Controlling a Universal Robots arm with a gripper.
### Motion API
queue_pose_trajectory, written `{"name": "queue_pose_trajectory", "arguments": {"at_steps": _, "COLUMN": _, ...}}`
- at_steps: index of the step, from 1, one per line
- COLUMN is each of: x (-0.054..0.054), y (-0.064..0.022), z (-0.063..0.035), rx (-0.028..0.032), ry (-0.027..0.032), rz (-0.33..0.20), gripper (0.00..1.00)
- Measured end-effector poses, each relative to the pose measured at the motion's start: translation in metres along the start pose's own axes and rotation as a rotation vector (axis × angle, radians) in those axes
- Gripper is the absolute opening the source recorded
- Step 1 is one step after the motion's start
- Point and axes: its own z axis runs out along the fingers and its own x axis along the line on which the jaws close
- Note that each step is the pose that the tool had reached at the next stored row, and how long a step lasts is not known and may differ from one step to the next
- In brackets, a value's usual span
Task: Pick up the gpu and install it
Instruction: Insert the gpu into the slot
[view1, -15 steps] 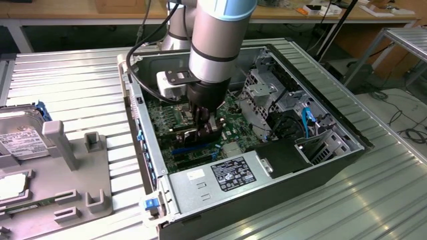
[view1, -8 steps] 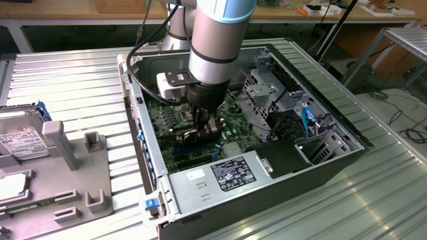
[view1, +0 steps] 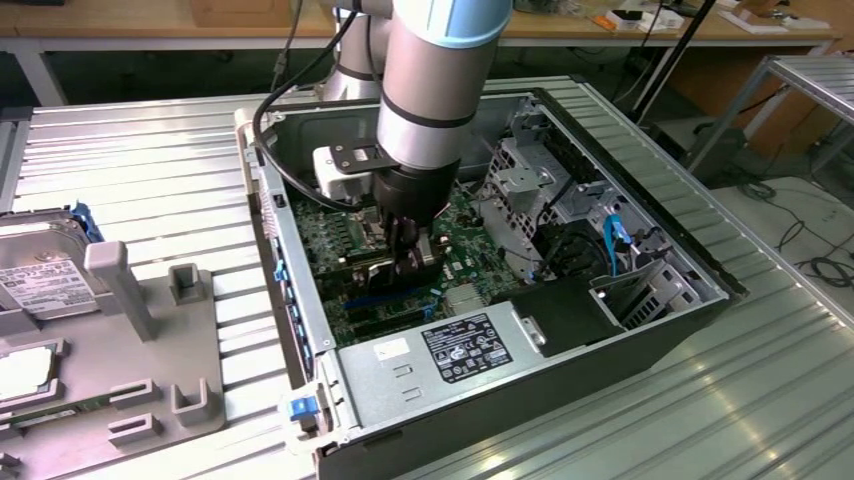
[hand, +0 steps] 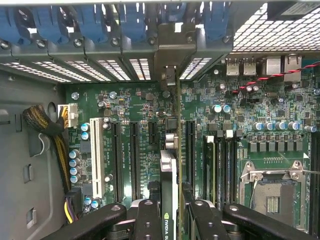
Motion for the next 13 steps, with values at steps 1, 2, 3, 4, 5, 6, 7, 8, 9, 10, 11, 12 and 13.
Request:
{"name": "queue_pose_trajectory", "arguments": {"at_steps": 1, "x": 0.0, "y": 0.0, "z": 0.0, "rx": 0.0, "ry": 0.0, "rz": 0.0, "gripper": 0.27}}
{"name": "queue_pose_trajectory", "arguments": {"at_steps": 2, "x": 0.0, "y": 0.0, "z": 0.0001, "rx": 0.0, "ry": 0.0, "rz": 0.0, "gripper": 0.27}}
{"name": "queue_pose_trajectory", "arguments": {"at_steps": 3, "x": 0.0, "y": 0.0, "z": 0.0002, "rx": -0.0001, "ry": 0.0001, "rz": 0.0, "gripper": 0.27}}
{"name": "queue_pose_trajectory", "arguments": {"at_steps": 4, "x": 0.0, "y": 0.0, "z": 0.0003, "rx": 0.0, "ry": 0.0001, "rz": 0.0, "gripper": 0.27}}
{"name": "queue_pose_trajectory", "arguments": {"at_steps": 5, "x": 0.0, "y": 0.0, "z": 0.0005, "rx": -0.0001, "ry": 0.0001, "rz": 0.0, "gripper": 0.27}}
{"name": "queue_pose_trajectory", "arguments": {"at_steps": 6, "x": 0.0, "y": 0.0, "z": 0.001, "rx": -0.0001, "ry": 0.0002, "rz": 0.0, "gripper": 0.27}}
{"name": "queue_pose_trajectory", "arguments": {"at_steps": 7, "x": 0.0, "y": 0.0, "z": 0.0015, "rx": -0.0002, "ry": 0.0004, "rz": 0.0, "gripper": 0.27}}
{"name": "queue_pose_trajectory", "arguments": {"at_steps": 8, "x": 0.0001, "y": 0.0, "z": 0.0017, "rx": -0.0002, "ry": 0.0004, "rz": 0.0, "gripper": 0.27}}
{"name": "queue_pose_trajectory", "arguments": {"at_steps": 9, "x": 0.0, "y": 0.0, "z": 0.0017, "rx": -0.0002, "ry": 0.0004, "rz": 0.0, "gripper": 0.27}}
{"name": "queue_pose_trajectory", "arguments": {"at_steps": 10, "x": 0.0, "y": 0.0, "z": 0.0018, "rx": -0.0001, "ry": 0.0003, "rz": 0.0, "gripper": 0.27}}
{"name": "queue_pose_trajectory", "arguments": {"at_steps": 11, "x": -0.0002, "y": -0.0001, "z": 0.0025, "rx": 0.0008, "ry": -0.0016, "rz": 0.0, "gripper": 0.27}}
{"name": "queue_pose_trajectory", "arguments": {"at_steps": 12, "x": -0.0001, "y": -0.0001, "z": 0.0026, "rx": 0.0007, "ry": -0.0013, "rz": 0.002, "gripper": 0.27}}
{"name": "queue_pose_trajectory", "arguments": {"at_steps": 13, "x": -0.0001, "y": -0.0001, "z": 0.0024, "rx": 0.0003, "ry": -0.001, "rz": 0.003, "gripper": 0.27}}
